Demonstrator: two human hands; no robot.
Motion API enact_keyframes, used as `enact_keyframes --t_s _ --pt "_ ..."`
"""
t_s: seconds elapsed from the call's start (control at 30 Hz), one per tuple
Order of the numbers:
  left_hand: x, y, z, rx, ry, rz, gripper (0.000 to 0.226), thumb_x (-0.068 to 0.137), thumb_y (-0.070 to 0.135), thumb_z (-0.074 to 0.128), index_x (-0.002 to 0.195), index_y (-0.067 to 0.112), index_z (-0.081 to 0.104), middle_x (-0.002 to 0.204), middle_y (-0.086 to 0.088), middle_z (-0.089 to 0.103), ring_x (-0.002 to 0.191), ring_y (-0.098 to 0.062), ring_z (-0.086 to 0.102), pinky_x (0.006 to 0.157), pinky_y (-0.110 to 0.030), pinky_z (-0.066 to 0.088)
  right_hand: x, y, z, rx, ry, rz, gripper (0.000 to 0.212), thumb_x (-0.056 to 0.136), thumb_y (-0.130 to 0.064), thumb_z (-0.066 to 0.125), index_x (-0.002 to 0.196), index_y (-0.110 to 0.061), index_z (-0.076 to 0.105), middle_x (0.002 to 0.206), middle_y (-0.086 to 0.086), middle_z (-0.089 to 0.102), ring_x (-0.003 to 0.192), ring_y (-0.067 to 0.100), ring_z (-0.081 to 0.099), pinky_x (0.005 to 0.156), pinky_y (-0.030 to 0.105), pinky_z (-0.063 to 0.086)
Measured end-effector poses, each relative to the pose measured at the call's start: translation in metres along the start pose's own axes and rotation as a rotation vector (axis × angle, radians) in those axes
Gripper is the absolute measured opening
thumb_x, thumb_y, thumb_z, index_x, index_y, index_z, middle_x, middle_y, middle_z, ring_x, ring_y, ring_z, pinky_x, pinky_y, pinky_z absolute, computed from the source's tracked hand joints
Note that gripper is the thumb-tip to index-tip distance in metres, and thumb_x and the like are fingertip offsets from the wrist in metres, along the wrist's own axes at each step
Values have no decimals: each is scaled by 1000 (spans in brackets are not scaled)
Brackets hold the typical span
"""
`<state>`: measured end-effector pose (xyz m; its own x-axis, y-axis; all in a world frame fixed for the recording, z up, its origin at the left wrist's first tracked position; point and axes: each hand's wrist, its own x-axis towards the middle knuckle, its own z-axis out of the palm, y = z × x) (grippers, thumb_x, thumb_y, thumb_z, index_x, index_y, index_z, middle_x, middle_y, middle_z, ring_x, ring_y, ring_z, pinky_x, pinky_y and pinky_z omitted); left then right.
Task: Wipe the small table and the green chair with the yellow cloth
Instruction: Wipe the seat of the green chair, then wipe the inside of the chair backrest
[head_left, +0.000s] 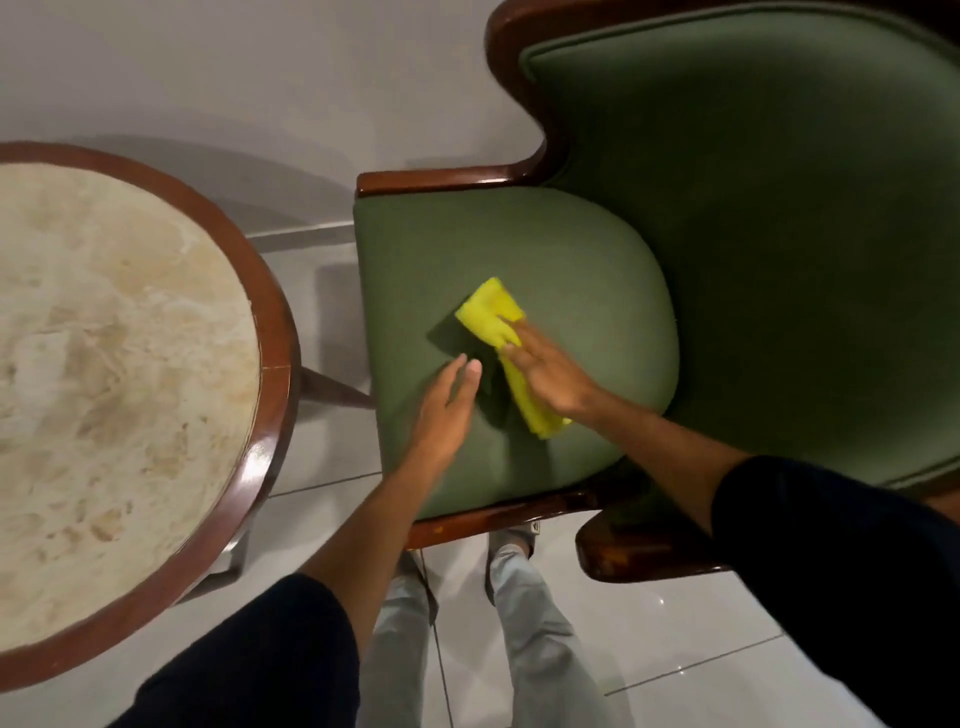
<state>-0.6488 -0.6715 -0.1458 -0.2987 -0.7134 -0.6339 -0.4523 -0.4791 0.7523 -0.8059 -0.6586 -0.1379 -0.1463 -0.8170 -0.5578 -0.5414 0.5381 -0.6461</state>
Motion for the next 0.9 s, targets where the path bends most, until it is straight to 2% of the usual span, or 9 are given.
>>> enact_keyframes --t_s 0.1,0.2,0.3,0.47,0.53,0.63,0.7,0.8,0.9 --pt "-10 34 9 -532 -24 -157 46 97 51 43 131 23 55 137 -7 59 127 -20 55 107 -40 45 -24 -41 12 489 -206 124 43 107 -28 31 147 -13 38 147 2 46 132 15 47 104 16 42" --pt "-13 52 1 -603 75 -135 37 94 46 53 117 21 66 122 -12 69 114 -30 66 92 -44 54 -49 -68 -17 588 -263 103 50 105 -43 21 146 -21 40 139 -8 48 117 -3 51 91 10 45" --pt "-14 56 8 -375 171 -23 35 95 41 53 118 17 65 119 -11 70 114 -32 65 105 -51 47 -78 -64 -62 129 -78 21 48 105 -39 29 150 -21 33 161 1 26 148 12 23 117 28 18" --pt "-46 100 85 -163 -13 156 36 85 56 45 118 49 56 111 -4 65 94 -14 63 98 -45 48 -155 -12 -134 -747 305 146 63 101 -49 22 154 -16 19 165 7 2 152 21 -6 122 51 -3" --pt "-57 123 126 -152 -94 135 40 80 63 46 119 54 53 119 -12 65 96 -24 67 92 -53 53 -197 15 -166 -799 489 149 67 98 -51 27 152 -11 28 164 10 14 153 24 3 122 52 1" --pt "-56 179 198 -143 -131 199 32 78 63 45 108 68 53 112 9 70 90 -7 69 75 -33 58 -250 61 -207 -735 678 185 72 95 -55 32 152 -10 27 163 9 20 152 24 8 122 50 3" --pt "-49 214 251 -141 -177 252 44 85 55 46 129 55 48 114 1 69 96 -22 69 83 -42 59 -271 93 -220 -671 694 247 76 96 -60 27 153 -11 22 164 8 13 153 22 4 123 49 3" --pt "-49 229 322 37 -281 306 56 101 40 40 152 21 29 157 -14 36 145 -30 35 120 -51 28 -278 126 -215 -508 727 238 78 95 -61 27 154 -11 17 164 5 6 153 20 2 123 48 11" --pt "-59 221 356 209 -362 316 66 101 48 31 156 23 4 167 0 -4 154 -15 -4 127 -42 1 -274 142 -212 -327 817 178 78 94 -54 36 155 -10 14 164 5 6 153 18 4 123 43 14"
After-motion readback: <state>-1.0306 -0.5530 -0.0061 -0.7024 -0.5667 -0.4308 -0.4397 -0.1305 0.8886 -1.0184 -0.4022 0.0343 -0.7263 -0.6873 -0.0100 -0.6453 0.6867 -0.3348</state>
